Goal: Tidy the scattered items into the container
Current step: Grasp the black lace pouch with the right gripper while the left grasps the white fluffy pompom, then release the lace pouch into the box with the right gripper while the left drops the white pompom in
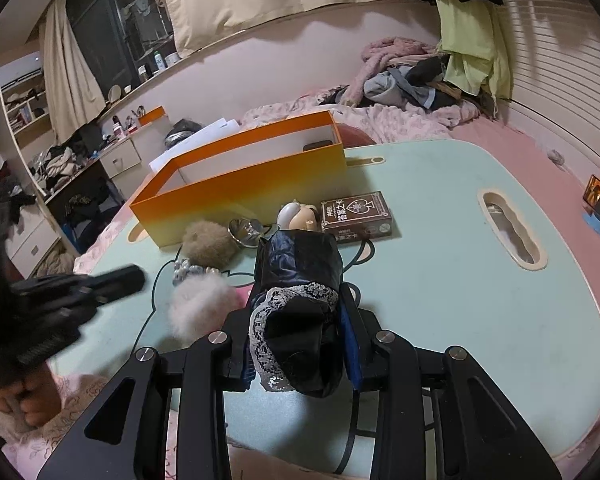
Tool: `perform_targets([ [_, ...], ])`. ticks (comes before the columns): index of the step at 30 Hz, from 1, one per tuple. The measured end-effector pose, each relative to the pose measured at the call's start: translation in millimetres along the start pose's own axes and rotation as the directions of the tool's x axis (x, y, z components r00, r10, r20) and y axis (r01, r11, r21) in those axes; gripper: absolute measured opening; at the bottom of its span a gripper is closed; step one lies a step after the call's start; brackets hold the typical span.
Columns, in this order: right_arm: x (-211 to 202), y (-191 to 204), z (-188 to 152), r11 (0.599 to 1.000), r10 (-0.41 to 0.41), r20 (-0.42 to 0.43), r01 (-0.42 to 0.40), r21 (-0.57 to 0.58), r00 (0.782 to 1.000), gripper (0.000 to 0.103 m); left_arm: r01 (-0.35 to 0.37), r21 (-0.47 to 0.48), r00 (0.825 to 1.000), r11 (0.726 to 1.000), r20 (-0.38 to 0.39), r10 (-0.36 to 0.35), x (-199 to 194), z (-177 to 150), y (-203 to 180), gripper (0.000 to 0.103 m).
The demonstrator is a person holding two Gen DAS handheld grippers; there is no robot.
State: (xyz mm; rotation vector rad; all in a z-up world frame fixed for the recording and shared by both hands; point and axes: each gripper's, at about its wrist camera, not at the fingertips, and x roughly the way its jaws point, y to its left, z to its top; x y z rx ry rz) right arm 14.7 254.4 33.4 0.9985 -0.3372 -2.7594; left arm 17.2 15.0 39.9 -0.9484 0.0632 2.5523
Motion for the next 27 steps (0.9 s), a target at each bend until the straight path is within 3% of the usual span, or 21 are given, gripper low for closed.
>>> perform_targets([
  [2,0,-1,-1,1.0,0.001,-0.002,-0.001,0.002,1.0,0.035,0.018,-0.021,1.0,1.0,-0.015,-0.018,3,0,2,0.012],
  [4,0,-2,-1,1.0,0.003,-0.001,-0.003,0.006,1.0,0.035,0.017,-0.001,0.999,1.0,-0.033,-0.017,12,1,-7,0.057],
  [5,0,-3,-1,1.0,0.004,0.0,-0.004,0.008,1.0,0.035,0.012,0.032,0.999,0.999,-0.034,-0.011,16,1,-15,0.06],
  [8,-1,-4,-2,1.0,0.005,0.007,-0.005,0.015,1.0,0.035,-0.032,0.18,0.998,0.983,-0.048,0.041,30,3,-45,0.061],
  [11,-1,-5,-2,1.0,0.008,0.006,-0.008,0.02,1.0,0.035,-0.022,0.243,0.994,0.97,-0.094,0.046,47,6,-58,0.056],
  [13,0,-6,-2,1.0,0.01,0.002,-0.01,0.024,1.0,0.035,0.001,0.238,0.987,0.971,-0.158,0.038,61,3,-56,0.032],
  [14,0,-6,-2,1.0,0.01,0.0,-0.01,0.026,1.0,0.035,0.011,0.23,0.985,0.973,-0.172,0.03,63,2,-55,0.032],
  [21,0,-5,-1,1.0,0.009,0.001,-0.009,0.025,1.0,0.035,0.065,0.144,0.997,0.988,-0.041,-0.06,14,7,-33,0.031],
  [27,-1,13,21,0.999,0.042,0.014,-0.042,-0.015,0.999,0.035,-0.05,0.071,0.998,0.996,0.037,0.047,-6,50,3,0.031],
])
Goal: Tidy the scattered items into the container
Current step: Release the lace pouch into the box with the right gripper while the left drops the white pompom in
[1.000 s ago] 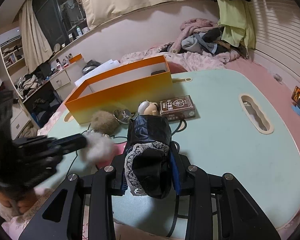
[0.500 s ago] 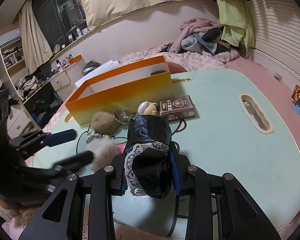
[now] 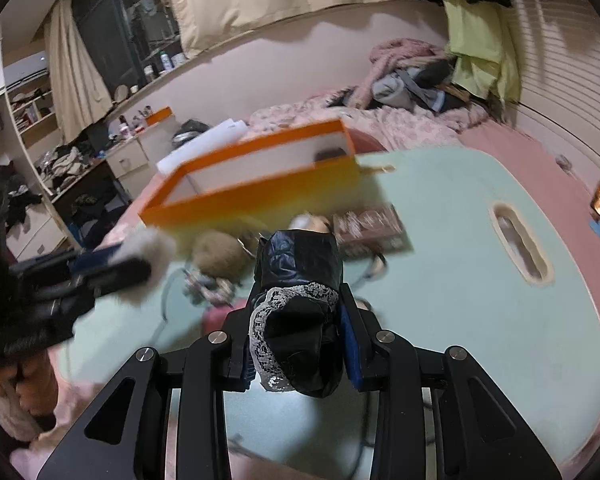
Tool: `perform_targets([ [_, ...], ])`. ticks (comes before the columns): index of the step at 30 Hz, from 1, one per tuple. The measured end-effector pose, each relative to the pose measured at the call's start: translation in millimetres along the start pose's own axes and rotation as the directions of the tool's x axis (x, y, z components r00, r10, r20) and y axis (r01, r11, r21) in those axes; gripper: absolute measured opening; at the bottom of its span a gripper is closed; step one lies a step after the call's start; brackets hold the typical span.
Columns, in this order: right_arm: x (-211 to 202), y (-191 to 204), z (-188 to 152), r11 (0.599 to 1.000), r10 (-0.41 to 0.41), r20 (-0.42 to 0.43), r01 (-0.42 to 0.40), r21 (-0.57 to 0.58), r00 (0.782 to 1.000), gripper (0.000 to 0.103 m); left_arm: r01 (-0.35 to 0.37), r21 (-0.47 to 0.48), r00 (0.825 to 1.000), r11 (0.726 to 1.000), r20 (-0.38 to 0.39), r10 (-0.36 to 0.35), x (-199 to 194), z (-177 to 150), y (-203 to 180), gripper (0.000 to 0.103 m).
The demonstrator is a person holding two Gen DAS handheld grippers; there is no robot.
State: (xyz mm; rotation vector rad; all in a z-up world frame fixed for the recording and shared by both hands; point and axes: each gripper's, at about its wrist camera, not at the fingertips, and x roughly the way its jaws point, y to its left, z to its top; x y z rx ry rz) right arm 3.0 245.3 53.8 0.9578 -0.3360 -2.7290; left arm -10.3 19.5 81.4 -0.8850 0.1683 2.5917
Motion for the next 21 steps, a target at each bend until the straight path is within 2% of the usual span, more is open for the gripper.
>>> perform_targets([
  [5,6,27,55,0.997,-0.009,0.079,0.015,-0.078,0.997,0.035,-0.066,-0.044,0.998,0.997,0.019,0.067,14,46,23,0.031],
  [8,26,33,94,0.998,0.001,0.076,0.005,-0.067,0.997,0.035,-0.112,-0.069,0.994,0.991,0.006,0.113,37,67,34,0.032],
  [9,34,34,104,0.998,-0.011,0.076,0.016,-0.067,0.997,0.036,-0.129,-0.082,0.992,0.988,-0.008,0.129,47,71,38,0.041],
  [10,45,35,113,0.997,-0.024,0.07,0.029,-0.07,0.997,0.042,-0.146,-0.096,0.989,0.985,-0.028,0.144,57,73,42,0.059],
  [12,67,33,123,0.998,-0.037,0.015,0.038,-0.059,0.999,0.067,-0.181,-0.121,0.982,0.976,-0.073,0.173,72,72,48,0.08],
  [13,76,30,125,0.998,-0.044,-0.014,0.043,-0.039,0.999,0.081,-0.189,-0.135,0.98,0.973,-0.086,0.178,74,69,50,0.081],
  [16,82,16,121,0.998,-0.04,-0.038,0.042,0.053,0.998,0.081,-0.144,-0.16,0.988,0.977,-0.071,0.135,69,55,51,0.084],
  [21,55,7,104,0.996,-0.013,-0.007,0.013,0.093,1.0,0.081,-0.17,-0.133,0.985,0.976,-0.064,0.163,52,39,46,0.088],
])
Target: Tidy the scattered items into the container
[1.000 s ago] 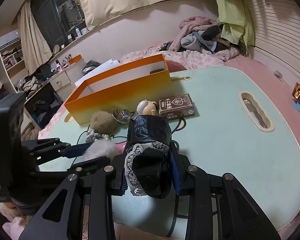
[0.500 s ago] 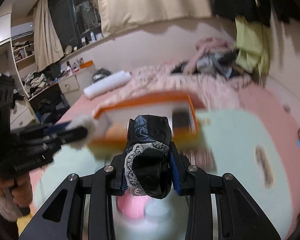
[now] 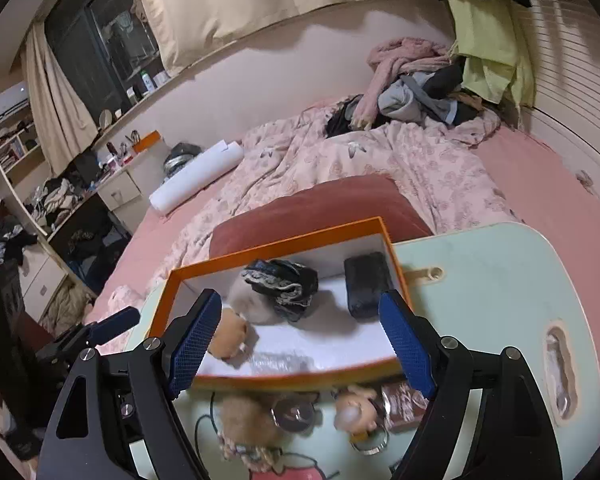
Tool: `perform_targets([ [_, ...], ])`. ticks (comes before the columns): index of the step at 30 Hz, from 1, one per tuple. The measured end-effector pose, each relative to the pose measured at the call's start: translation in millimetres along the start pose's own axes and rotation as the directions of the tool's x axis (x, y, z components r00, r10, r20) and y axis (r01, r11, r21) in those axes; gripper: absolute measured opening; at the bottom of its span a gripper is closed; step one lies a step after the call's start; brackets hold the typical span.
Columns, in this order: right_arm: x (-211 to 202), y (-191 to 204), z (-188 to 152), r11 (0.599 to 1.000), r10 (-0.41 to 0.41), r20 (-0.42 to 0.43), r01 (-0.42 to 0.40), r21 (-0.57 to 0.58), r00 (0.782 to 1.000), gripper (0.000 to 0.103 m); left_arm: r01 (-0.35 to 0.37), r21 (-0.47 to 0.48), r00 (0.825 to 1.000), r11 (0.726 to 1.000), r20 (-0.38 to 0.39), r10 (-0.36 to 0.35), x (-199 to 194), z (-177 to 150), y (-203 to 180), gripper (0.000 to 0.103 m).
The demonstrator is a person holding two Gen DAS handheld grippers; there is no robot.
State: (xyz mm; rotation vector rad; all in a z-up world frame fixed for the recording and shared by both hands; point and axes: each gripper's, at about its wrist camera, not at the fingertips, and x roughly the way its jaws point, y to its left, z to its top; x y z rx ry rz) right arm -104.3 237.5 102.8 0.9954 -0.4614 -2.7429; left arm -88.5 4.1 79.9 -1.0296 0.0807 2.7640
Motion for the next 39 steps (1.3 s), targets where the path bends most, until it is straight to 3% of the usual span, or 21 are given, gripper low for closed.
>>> perform_targets([
  [4,-20,-5,-17,1.0,0.01,-0.006,-0.01,-0.017,1.0,0.081,0.034,-0.015,0.999,0.999,0.004,-0.034,-22,-23,1,0.098],
  [9,-34,-10,-61,0.997,-0.004,-0.074,-0.001,-0.071,0.997,0.081,0.063,-0.019,0.997,0.998,-0.051,-0.064,-31,-69,-8,0.099],
  [16,-30,-6,-112,0.97,-0.145,-0.121,0.117,-0.211,0.982,0.081,0.002,0.002,0.988,1.0,-0.152,-0.002,-4,-113,-22,0.099],
  [17,-25,-6,-117,0.967,-0.16,-0.143,0.126,-0.223,0.977,0.081,-0.026,0.011,0.985,1.0,-0.168,0.027,2,-118,-21,0.103],
  [19,-13,-10,-126,0.963,-0.186,-0.195,0.139,-0.233,0.963,0.084,-0.041,0.007,0.987,0.999,-0.157,0.041,2,-120,-18,0.103],
  [23,0,-5,-133,0.941,-0.229,-0.21,0.161,-0.297,0.95,0.102,-0.05,0.0,0.987,0.999,-0.152,0.05,2,-119,-14,0.103],
  [39,-2,-6,-135,0.942,-0.227,-0.202,0.163,-0.293,0.953,0.103,-0.05,-0.001,0.988,0.999,-0.148,0.049,2,-118,-13,0.103],
])
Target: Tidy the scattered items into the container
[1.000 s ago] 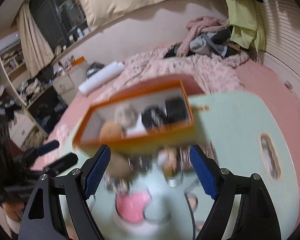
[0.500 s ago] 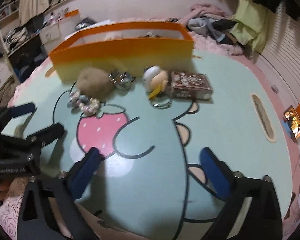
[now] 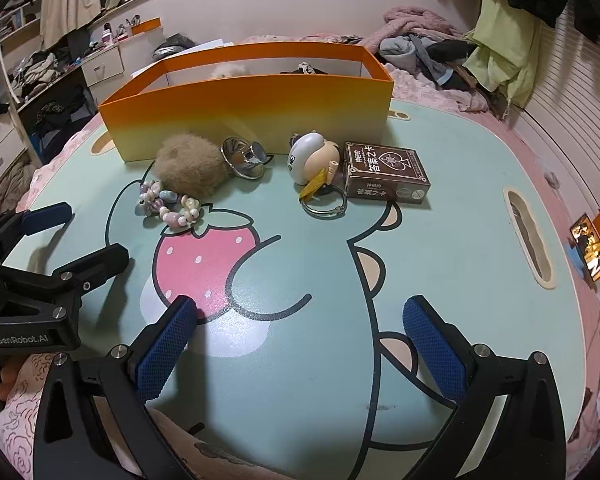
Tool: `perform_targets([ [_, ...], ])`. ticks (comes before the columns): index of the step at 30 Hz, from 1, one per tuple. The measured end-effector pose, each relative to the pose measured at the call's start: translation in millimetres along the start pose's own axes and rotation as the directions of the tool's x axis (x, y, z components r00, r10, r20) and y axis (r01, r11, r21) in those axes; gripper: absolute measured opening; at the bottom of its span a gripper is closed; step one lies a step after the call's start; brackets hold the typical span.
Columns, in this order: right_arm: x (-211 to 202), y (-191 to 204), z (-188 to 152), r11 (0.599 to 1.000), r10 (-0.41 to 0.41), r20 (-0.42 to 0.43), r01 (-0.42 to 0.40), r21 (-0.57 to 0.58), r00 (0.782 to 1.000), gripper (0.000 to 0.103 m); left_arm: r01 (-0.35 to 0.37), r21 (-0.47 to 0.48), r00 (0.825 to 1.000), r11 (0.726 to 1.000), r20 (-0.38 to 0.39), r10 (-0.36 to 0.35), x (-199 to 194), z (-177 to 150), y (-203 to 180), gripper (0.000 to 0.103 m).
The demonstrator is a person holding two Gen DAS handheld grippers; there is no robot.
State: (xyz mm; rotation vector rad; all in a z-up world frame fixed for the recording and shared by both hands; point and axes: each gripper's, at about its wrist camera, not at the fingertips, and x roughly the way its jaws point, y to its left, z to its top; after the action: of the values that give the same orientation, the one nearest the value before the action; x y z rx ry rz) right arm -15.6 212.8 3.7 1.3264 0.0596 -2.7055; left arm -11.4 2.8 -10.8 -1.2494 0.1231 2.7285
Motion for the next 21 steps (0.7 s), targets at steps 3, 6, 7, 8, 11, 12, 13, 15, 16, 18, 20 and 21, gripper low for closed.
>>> perform_targets([
  [3,0.0,-0.3,0.1,1.0,-0.001,0.0,0.001,0.0,1.0,0.103,-0.001,-0.001,1.0,1.0,0.0,0.001,0.0,0.0,0.0,0.103],
  [6,-1.1,-0.4,-0.4,1.0,-0.003,0.0,0.003,0.002,1.0,0.103,-0.001,-0.001,1.0,1.0,0.0,0.001,0.0,-0.1,-0.1,0.103],
  [7,-1.5,-0.7,-0.3,1.0,-0.003,-0.001,0.003,0.003,1.0,0.103,-0.001,-0.001,1.0,1.0,0.0,0.001,0.0,-0.1,0.0,0.103],
  [8,-1.7,-0.9,-0.2,1.0,-0.004,-0.002,0.004,0.003,1.0,0.103,-0.001,-0.001,1.0,1.0,0.0,0.001,0.0,-0.1,0.0,0.103],
  [11,-2.1,-1.4,0.5,1.0,-0.005,-0.005,0.005,0.002,1.0,0.103,-0.001,-0.001,1.0,1.0,0.0,0.001,-0.1,-0.1,0.1,0.103],
  [12,-2.1,-1.5,0.4,1.0,-0.004,-0.005,0.004,0.003,1.0,0.103,-0.001,-0.001,1.0,1.0,0.0,0.001,-0.1,-0.1,-0.1,0.103],
  [13,-2.2,-1.6,0.4,1.0,-0.004,-0.005,0.004,0.002,1.0,0.103,-0.001,-0.001,1.0,1.0,0.0,0.001,-0.1,-0.2,0.0,0.103],
  [15,-2.1,-0.9,0.7,1.0,-0.006,-0.006,0.006,0.003,1.0,0.103,-0.001,-0.001,1.0,1.0,0.0,0.001,-0.2,-0.1,0.0,0.103],
  [16,-2.0,-0.7,1.0,1.0,-0.006,-0.007,0.006,0.002,1.0,0.103,-0.001,-0.001,1.0,1.0,0.0,0.001,-0.2,-0.1,0.0,0.103],
  [18,-2.1,-0.4,1.5,1.0,-0.004,-0.005,0.004,-0.002,1.0,0.103,-0.001,-0.001,1.0,1.0,0.0,0.001,-0.2,-0.1,0.2,0.103],
  [20,-1.1,-0.8,1.7,1.0,0.002,-0.001,-0.002,-0.006,1.0,0.103,0.0,-0.001,1.0,1.0,0.001,0.0,-0.3,-0.2,0.2,0.103],
  [21,-1.2,-1.0,1.7,1.0,0.003,0.001,-0.003,-0.005,1.0,0.103,0.0,-0.002,1.0,1.0,0.0,0.0,-0.3,-0.2,0.7,0.103],
])
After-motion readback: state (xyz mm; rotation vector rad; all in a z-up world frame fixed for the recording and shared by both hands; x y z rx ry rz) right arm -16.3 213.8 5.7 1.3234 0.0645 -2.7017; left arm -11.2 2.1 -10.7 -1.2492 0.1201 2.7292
